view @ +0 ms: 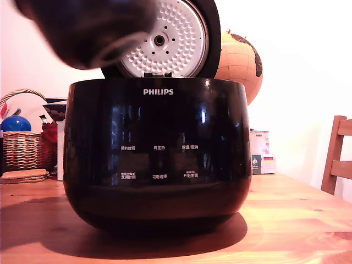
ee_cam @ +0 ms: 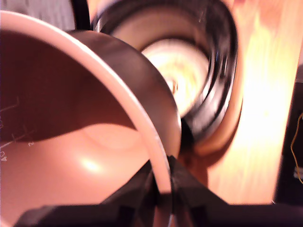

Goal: Place the pot you are holding inside the rice cooker

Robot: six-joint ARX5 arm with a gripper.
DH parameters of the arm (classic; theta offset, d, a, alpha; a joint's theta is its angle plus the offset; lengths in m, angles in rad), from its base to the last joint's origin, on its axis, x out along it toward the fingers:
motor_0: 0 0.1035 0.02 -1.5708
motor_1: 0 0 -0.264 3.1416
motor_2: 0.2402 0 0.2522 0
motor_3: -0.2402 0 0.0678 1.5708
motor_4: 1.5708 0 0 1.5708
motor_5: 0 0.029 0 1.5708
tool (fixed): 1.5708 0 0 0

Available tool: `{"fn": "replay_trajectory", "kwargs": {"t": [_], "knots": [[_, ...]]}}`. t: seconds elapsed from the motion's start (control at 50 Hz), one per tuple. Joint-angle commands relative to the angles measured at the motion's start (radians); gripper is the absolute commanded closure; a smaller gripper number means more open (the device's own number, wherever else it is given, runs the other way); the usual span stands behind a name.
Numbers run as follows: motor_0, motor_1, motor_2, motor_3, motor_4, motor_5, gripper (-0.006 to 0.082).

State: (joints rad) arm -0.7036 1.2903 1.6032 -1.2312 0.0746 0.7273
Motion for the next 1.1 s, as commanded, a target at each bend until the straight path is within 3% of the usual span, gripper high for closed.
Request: {"fn": "replay_trajectory", "kwargs": {"t": [0.0,0.14,0.32,0.42,0.6,1.08], "knots": [[-0.025,0.019,0.045,0.035,0.000,0.049,0.0789],[-0.068,0.082,0.089,0.026,0.000,0.119,0.0789],[-0.112,0.140,0.108,0.025,-0.006,0.337,0.0789],[-0.116,0.167,0.108,0.008,-0.018,0.399,0.0789],[-0.116,0.210,0.109,-0.039,-0.137,0.537,0.0789],[-0.114,0.290,0.109,-0.101,-0.173,0.650,0.0789]]}}
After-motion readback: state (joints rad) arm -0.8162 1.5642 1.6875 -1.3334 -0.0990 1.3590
